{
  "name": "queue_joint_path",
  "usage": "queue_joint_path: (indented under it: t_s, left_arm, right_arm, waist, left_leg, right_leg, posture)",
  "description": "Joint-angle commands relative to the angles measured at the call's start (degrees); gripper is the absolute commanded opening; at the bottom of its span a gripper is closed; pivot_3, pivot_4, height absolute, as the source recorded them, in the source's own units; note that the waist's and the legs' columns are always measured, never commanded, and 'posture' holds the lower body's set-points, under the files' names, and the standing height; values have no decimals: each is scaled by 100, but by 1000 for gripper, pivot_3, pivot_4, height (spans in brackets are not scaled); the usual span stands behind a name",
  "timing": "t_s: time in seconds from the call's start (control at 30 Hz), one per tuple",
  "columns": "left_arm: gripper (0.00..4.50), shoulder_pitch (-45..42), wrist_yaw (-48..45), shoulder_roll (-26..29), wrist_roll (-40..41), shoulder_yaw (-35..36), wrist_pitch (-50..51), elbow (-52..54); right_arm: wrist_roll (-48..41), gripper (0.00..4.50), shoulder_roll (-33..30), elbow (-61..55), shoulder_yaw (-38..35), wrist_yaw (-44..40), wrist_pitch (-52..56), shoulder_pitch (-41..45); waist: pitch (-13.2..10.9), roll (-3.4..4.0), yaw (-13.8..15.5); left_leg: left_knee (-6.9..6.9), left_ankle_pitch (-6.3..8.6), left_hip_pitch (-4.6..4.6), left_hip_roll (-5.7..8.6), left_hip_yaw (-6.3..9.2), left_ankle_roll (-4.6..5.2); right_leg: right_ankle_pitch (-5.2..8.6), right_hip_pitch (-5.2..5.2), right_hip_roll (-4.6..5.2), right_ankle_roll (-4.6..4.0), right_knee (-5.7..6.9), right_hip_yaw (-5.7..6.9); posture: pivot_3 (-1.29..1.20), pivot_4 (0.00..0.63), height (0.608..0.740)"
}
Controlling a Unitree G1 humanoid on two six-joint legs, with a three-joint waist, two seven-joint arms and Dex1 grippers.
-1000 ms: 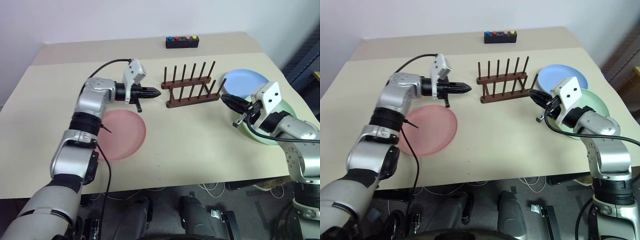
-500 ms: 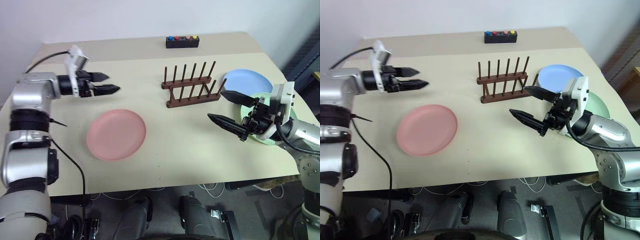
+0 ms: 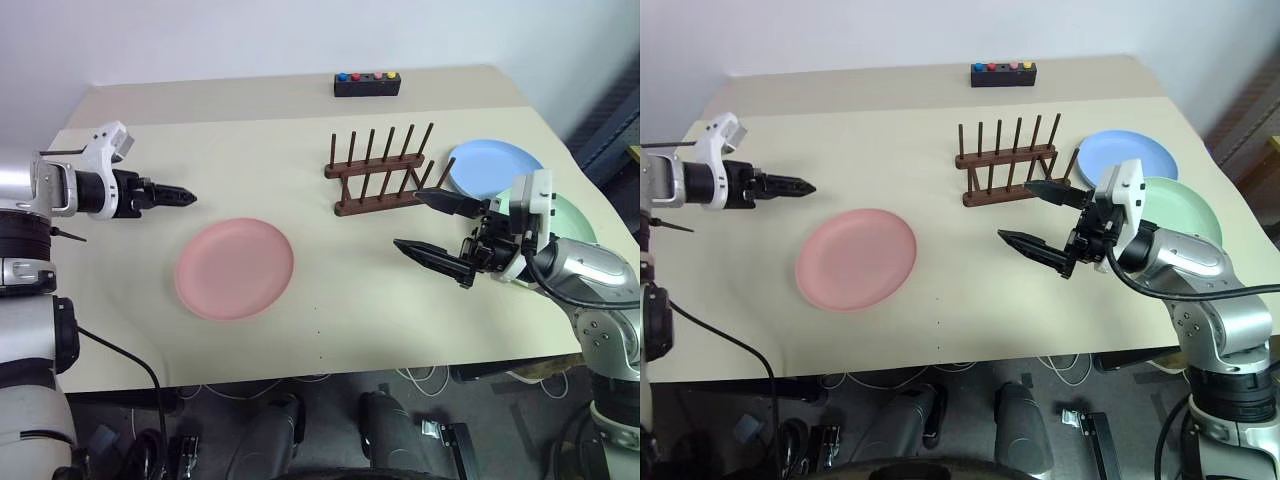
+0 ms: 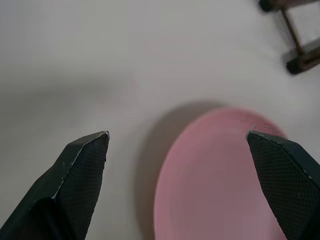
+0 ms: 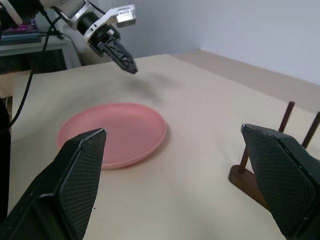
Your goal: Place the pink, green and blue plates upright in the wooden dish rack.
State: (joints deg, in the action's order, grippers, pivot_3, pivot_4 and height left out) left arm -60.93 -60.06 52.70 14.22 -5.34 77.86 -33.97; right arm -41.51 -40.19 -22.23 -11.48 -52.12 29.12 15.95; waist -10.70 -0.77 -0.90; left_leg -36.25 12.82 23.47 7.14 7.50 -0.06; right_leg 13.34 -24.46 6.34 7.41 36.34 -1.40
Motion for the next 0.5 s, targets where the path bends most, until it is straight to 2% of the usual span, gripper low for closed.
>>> queue_joint_path:
  t_s: [0.03,0.27,0.5]
  left_arm:
    - [4500,-264,-218,329,46,-716,577,144]
    - [4500,-318,-604,542,260,-1891,990,197]
    - [4500,-574,-735,430,426,-2418,1192,-87]
  right_arm:
    - [64,4420,67,-37,28,-26,-203,97]
    - [90,4420,126,-108,56,55,-251,0]
    - [189,4420,146,-90,136,67,-317,-27]
  waist:
    - [0,0,-5]
    - [0,0,-6]
    - [0,0,-5]
  left_leg:
    - [0,0,0,0,-1,0]
    - [1,0,0,0,-1,0]
    - [2,0,0,0,0,0]
  right_leg:
    - [0,0,0,0,0,0]
    - [0,-1,1,0,-1,-2]
    - [1,-3,0,-1,0,-2]
  posture:
    - [0,150,740]
    - [0,150,740]
    - [0,150,740]
